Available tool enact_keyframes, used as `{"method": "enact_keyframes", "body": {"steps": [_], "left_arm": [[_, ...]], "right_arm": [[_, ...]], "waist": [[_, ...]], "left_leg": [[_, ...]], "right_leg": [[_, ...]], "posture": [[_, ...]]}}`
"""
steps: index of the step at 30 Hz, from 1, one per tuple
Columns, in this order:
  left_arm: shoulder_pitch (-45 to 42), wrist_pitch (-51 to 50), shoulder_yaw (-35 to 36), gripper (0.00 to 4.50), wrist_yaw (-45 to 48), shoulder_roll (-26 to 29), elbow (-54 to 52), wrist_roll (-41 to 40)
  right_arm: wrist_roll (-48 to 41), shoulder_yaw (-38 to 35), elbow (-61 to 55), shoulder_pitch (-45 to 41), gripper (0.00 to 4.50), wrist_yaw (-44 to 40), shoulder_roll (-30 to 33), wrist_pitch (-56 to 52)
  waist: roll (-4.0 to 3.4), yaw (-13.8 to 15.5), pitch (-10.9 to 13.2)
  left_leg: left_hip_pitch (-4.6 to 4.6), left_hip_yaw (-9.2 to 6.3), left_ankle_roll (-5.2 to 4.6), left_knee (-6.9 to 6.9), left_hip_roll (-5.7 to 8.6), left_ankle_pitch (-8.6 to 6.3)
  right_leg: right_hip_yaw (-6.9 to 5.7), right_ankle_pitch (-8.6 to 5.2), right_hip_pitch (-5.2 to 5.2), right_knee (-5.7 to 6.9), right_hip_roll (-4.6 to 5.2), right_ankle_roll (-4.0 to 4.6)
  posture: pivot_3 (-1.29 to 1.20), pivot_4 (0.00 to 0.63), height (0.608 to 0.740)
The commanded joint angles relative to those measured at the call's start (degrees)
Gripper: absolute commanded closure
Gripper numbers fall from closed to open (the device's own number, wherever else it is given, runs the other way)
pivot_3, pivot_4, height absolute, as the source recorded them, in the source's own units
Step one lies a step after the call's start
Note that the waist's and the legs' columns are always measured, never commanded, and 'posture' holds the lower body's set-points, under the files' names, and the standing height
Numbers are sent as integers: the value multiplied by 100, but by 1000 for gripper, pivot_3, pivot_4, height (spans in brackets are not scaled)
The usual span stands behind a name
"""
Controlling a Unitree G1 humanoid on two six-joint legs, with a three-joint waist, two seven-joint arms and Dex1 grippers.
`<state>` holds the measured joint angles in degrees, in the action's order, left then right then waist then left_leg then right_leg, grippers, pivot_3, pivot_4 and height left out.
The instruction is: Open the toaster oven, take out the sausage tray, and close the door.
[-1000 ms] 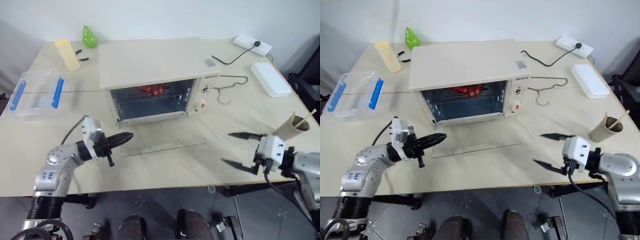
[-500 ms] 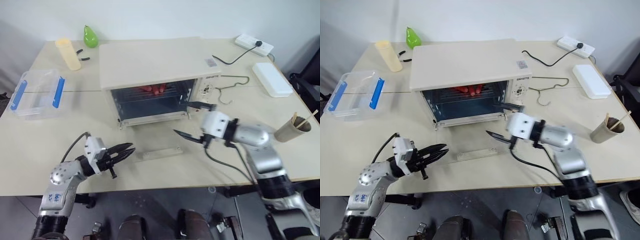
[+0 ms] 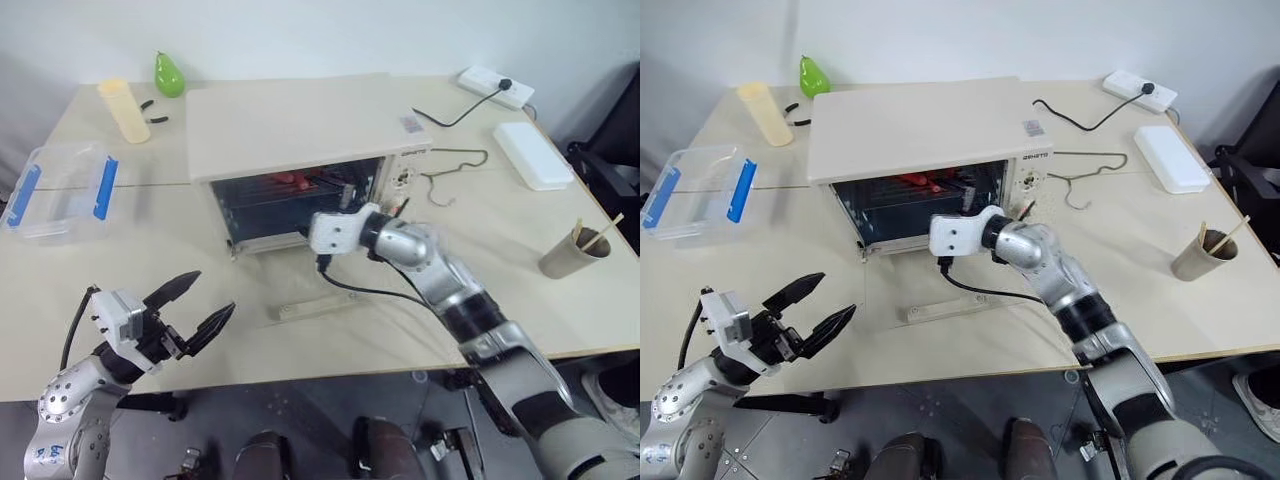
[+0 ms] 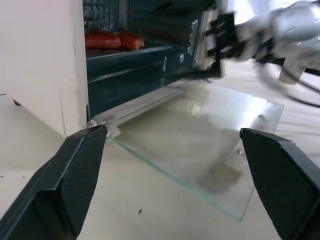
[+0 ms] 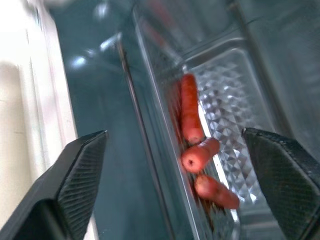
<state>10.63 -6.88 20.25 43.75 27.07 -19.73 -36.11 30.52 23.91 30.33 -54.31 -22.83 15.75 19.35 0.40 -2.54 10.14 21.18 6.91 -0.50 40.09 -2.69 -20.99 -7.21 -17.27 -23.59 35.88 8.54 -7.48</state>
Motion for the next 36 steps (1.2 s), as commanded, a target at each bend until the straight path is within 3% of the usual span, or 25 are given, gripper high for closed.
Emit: {"method": "enact_keyframes", "body": {"steps": [1,4,15,16,25,36], "left_arm": [[-80,-64,27,38,-81,12,-217,-130],[-161,-109,1,0,-95,15,-203,-112],[-627,-342,-75,0,-68,44,-35,-116],[-684,-368,-79,0,-69,52,-18,-125],[-1477,-557,-177,0,112,266,425,-45],[-2477,-511,-257,0,341,420,1241,51]], "right_arm": [[163,32,464,-288,0,415,-147,-17],[288,83,812,-435,599,694,-242,16],[493,100,860,-432,4331,1056,-182,39],[486,84,872,-437,4479,1051,-188,12],[372,17,579,-475,4479,853,-139,93],[-3,-31,-992,57,4479,-178,211,80]], "waist": [[0,-7,0],[0,-51,0],[-1,-93,1],[1,-95,-1],[2,-77,-1],[2,-115,1]], "left_leg": [[0,0,0,-1,0,0],[3,-1,0,-4,3,0],[3,-2,3,-7,0,1],[2,-2,3,-7,0,1],[1,-4,5,-5,-1,2],[9,-8,10,-25,0,0]], "right_leg": [[-1,0,0,0,0,0],[-5,0,0,0,1,0],[-7,0,-1,-1,-1,0],[-7,0,0,-2,-1,0],[-8,0,3,-1,-3,0],[-37,0,-6,-3,-4,-1]], "posture": [[0,150,740],[0,150,740],[0,150,740],[0,150,740],[0,150,740],[0,150,740]]}}
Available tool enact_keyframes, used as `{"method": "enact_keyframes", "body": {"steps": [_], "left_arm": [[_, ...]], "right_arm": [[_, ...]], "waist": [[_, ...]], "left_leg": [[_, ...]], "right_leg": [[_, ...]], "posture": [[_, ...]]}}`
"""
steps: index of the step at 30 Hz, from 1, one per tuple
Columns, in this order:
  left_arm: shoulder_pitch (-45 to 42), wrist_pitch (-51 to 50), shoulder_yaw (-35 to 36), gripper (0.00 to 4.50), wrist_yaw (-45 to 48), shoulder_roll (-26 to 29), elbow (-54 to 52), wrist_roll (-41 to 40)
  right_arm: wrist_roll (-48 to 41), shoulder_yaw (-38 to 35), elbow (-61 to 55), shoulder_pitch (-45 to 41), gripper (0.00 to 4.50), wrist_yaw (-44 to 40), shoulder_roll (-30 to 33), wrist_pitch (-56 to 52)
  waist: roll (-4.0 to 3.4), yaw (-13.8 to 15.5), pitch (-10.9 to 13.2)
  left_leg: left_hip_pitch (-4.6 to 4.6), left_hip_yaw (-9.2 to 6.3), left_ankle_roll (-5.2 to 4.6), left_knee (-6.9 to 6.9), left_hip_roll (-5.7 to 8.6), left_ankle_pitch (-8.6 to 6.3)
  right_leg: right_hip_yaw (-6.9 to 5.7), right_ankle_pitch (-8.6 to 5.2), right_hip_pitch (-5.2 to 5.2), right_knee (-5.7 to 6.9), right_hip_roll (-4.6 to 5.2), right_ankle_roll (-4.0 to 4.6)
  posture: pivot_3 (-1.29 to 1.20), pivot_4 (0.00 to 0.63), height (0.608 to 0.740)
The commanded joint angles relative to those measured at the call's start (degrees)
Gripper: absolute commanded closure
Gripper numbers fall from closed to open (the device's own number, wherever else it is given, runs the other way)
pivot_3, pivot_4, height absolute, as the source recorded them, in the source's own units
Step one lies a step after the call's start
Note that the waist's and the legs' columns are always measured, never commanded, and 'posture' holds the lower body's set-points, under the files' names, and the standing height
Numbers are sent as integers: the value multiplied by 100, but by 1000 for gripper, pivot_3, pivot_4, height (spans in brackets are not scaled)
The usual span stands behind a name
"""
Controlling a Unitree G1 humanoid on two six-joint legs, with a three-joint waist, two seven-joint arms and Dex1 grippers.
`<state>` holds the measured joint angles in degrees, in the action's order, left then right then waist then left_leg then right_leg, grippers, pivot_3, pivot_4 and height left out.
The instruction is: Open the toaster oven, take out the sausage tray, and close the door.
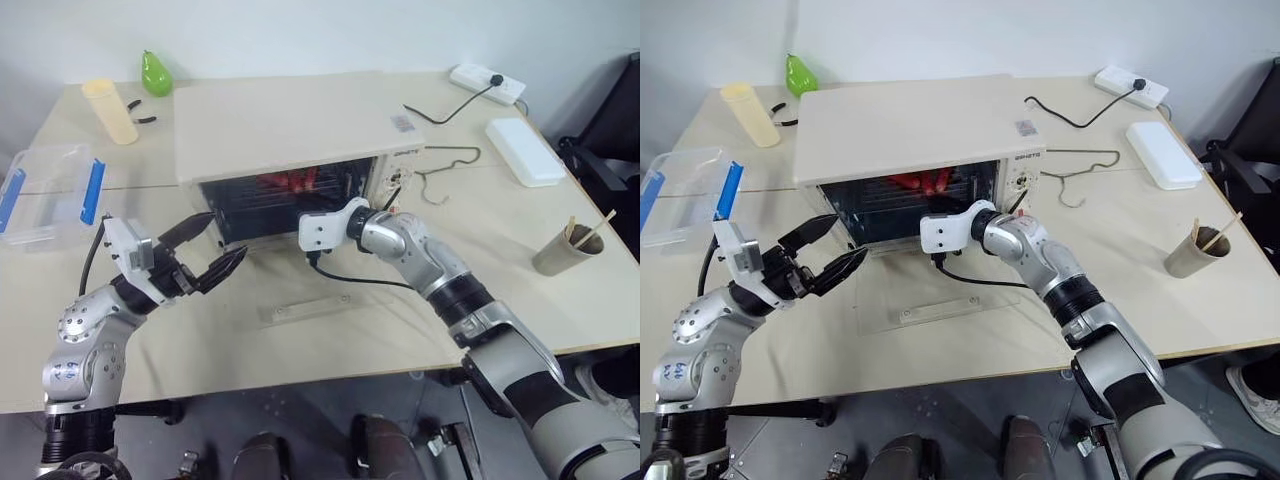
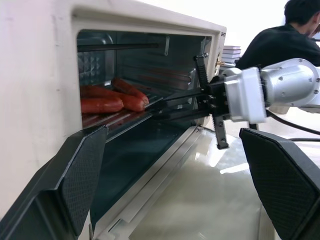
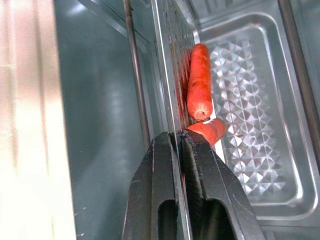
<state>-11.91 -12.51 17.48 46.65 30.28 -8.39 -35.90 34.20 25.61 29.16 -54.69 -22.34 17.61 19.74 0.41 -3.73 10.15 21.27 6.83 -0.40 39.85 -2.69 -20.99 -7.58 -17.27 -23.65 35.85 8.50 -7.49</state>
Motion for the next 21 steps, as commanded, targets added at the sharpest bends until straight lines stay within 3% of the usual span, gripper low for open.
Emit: {"method": "enact_keyframes", "body": {"steps": [1,11,21], "left_arm": [[-293,67,6,0,78,108,179,51],[-337,-187,97,0,209,283,211,-74],[-486,-380,46,0,309,402,342,-63]], "right_arm": [[-410,-197,-1015,172,4479,-317,49,30],[-876,-301,-2720,1633,4479,-1392,1055,54],[-1013,-757,-3985,2493,4479,-1456,1433,-320]], "waist": [[1,15,1],[2,62,1],[3,223,2]], "left_leg": [[2,0,0,1,0,0],[-3,1,0,13,-1,0],[-3,1,-1,22,1,0]], "right_leg": [[-1,0,0,0,0,0],[5,0,4,-3,1,0],[6,0,9,-6,2,0]], "posture": [[0,150,740],[0,150,740],[0,150,740]]}}
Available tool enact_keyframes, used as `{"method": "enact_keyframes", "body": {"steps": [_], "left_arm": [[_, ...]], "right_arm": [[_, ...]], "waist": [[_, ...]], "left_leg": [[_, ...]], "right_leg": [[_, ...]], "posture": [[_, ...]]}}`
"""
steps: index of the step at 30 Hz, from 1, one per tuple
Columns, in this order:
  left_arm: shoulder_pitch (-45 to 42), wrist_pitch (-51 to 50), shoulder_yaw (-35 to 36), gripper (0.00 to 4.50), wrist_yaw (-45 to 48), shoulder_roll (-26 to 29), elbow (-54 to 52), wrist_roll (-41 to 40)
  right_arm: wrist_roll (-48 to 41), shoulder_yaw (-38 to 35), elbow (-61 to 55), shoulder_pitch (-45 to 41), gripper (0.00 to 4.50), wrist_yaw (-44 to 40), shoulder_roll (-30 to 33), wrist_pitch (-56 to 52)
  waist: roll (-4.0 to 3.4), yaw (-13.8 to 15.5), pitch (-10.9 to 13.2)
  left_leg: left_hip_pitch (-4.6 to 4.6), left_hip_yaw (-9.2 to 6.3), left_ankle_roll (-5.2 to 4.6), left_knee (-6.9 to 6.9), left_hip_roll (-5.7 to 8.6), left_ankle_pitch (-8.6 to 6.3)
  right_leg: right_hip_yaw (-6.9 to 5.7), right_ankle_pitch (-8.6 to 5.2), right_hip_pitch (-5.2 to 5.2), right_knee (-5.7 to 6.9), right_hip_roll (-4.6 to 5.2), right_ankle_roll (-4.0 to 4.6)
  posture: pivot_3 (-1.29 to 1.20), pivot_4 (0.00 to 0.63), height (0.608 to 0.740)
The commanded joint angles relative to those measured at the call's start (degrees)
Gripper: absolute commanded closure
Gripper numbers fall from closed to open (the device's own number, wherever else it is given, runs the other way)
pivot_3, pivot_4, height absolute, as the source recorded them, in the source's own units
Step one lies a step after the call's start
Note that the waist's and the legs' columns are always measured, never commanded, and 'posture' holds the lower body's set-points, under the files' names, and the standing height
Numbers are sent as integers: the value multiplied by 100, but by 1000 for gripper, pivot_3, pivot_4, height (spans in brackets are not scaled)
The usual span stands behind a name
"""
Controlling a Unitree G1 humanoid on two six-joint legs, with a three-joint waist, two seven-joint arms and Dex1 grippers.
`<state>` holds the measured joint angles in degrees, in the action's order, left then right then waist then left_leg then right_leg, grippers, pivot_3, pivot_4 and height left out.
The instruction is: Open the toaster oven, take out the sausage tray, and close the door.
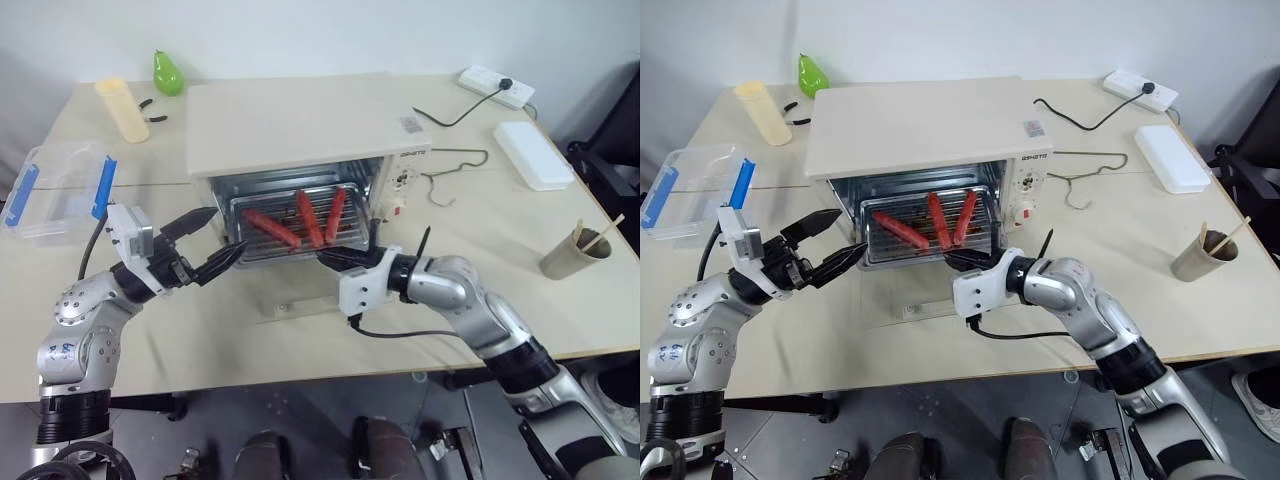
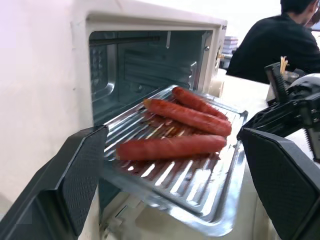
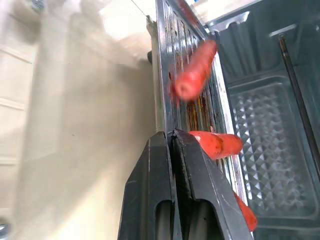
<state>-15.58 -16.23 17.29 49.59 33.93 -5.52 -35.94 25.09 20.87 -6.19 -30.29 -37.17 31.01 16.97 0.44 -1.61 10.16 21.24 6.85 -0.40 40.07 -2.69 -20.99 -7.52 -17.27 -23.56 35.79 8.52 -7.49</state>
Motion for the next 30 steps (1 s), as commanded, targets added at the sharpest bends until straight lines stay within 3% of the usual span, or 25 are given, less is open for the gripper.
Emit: {"method": "enact_keyframes", "body": {"steps": [1,9,19,30], "left_arm": [[-145,-12,48,0,26,33,93,-47],[-92,-452,127,0,-12,98,22,-254],[273,-2936,705,0,-1030,425,-685,-1804],[-390,-5032,865,0,-3113,120,-323,-3866]], "right_arm": [[-112,-318,-525,101,4479,15,120,-68],[-231,-587,-1124,567,4479,-68,405,-55],[-312,-632,-1307,729,4479,-192,561,-39],[-473,-621,-1168,696,4479,-484,797,280]], "waist": [[1,17,1],[2,19,1],[4,21,2],[5,7,3]], "left_leg": [[1,0,0,1,1,0],[1,2,-1,4,1,0],[-2,-6,-1,2,-1,0],[-6,-10,-1,3,1,1]], "right_leg": [[0,0,1,-4,0,0],[-2,0,5,-5,0,0],[2,0,6,-4,1,0],[4,0,10,-4,2,0]], "posture": [[0,150,740],[0,150,740],[0,150,740],[0,150,740]]}}
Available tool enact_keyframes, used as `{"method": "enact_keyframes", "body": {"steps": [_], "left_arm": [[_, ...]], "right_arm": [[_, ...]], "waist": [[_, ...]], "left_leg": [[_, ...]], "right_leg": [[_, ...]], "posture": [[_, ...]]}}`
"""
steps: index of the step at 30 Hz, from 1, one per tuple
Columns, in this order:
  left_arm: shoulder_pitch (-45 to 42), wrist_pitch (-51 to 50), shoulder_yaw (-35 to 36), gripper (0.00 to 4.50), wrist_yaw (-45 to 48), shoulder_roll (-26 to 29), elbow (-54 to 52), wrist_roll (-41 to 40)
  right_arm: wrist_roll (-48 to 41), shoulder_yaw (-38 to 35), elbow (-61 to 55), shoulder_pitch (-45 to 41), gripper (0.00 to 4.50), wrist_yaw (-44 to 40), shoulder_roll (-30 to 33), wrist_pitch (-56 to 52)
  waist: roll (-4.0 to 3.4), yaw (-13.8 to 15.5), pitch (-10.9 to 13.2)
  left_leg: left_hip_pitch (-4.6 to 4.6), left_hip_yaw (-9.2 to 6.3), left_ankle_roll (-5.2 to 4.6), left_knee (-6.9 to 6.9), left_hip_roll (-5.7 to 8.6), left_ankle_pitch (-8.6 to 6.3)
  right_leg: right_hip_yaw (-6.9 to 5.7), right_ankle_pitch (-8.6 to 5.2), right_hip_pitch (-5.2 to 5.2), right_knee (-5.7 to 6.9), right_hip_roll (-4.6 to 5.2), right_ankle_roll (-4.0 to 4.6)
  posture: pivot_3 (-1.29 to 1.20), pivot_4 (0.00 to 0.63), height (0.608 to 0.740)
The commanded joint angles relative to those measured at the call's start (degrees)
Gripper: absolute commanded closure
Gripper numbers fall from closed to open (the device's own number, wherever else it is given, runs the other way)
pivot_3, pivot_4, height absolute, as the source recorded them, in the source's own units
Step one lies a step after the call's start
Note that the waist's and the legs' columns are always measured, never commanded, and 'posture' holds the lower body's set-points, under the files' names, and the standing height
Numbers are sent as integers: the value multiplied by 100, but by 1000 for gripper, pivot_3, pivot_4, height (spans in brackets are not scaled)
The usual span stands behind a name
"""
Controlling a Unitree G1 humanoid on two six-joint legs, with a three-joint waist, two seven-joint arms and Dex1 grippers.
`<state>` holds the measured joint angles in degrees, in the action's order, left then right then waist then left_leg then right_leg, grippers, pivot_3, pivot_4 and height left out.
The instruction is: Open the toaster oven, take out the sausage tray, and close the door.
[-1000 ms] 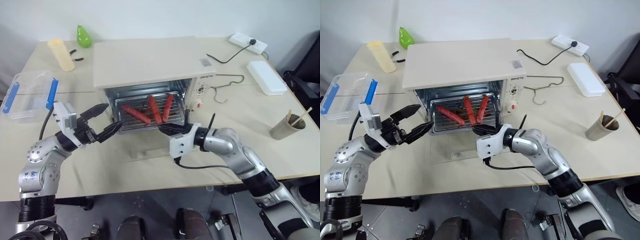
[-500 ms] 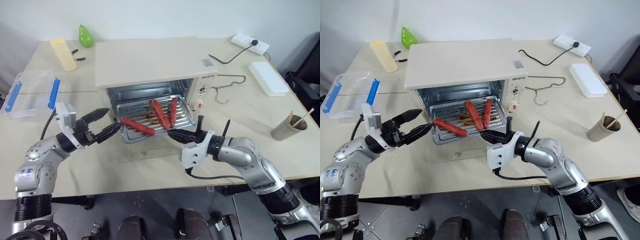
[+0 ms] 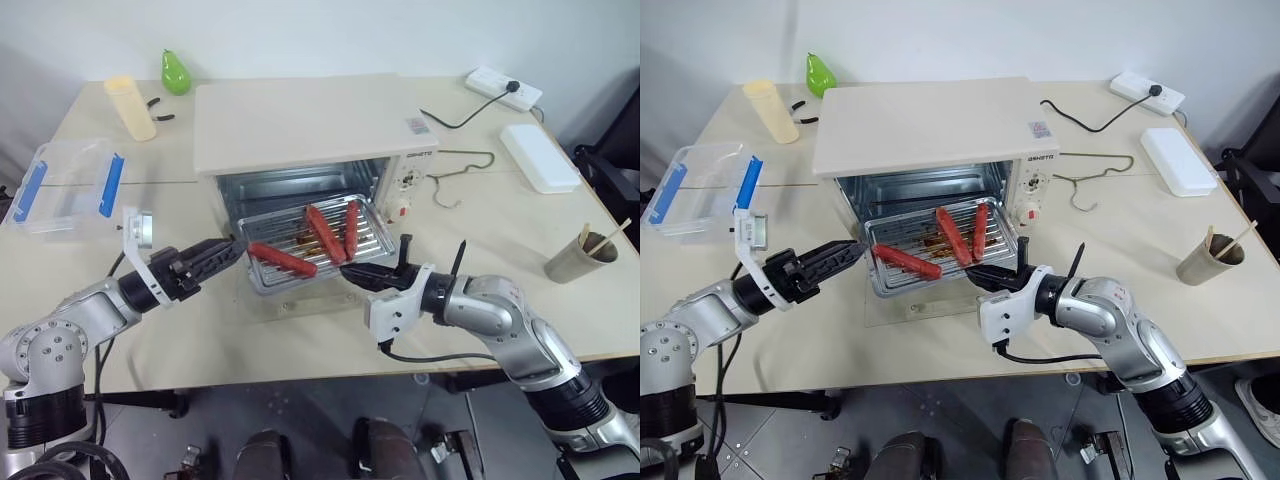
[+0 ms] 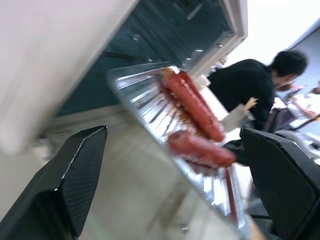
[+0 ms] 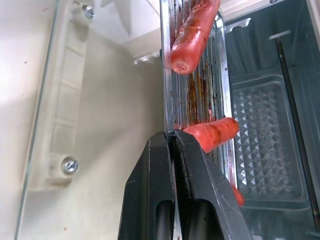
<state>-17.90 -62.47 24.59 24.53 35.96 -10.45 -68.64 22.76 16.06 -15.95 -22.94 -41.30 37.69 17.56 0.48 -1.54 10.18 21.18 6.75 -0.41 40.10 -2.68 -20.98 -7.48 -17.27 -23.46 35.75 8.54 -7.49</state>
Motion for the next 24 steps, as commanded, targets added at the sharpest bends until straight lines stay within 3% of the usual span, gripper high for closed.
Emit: {"method": "enact_keyframes", "body": {"steps": [1,8,15,18,24], "left_arm": [[-250,-537,166,0,-917,-178,353,-893],[-436,-899,-3,0,-2364,-398,964,-2387],[-513,-583,-433,0,-3564,-380,1419,-3906],[-454,-483,-641,588,-3812,-240,1394,-4317],[-339,-546,-723,2393,-3945,-183,1385,-4436]], "right_arm": [[-262,-146,-193,-34,4479,-94,162,261],[-315,-177,-149,-49,4479,-130,198,378],[-481,-159,-160,30,4479,-307,383,605],[-516,-181,-126,8,4500,-304,394,644],[-553,-196,-92,-26,4500,-319,398,667]], "waist": [[0,4,0],[3,2,0],[4,12,0],[4,6,0],[4,6,-1]], "left_leg": [[0,0,0,0,0,0],[-3,-4,0,1,1,0],[-5,-5,0,2,3,0],[-6,-7,0,4,2,0],[-7,-4,0,4,5,0]], "right_leg": [[0,0,0,0,0,0],[3,0,3,3,0,0],[5,0,6,2,1,0],[5,0,7,2,1,0],[5,0,7,2,-1,0]], "posture": [[0,150,740],[0,150,740],[0,150,740],[0,150,740],[0,150,740]]}}
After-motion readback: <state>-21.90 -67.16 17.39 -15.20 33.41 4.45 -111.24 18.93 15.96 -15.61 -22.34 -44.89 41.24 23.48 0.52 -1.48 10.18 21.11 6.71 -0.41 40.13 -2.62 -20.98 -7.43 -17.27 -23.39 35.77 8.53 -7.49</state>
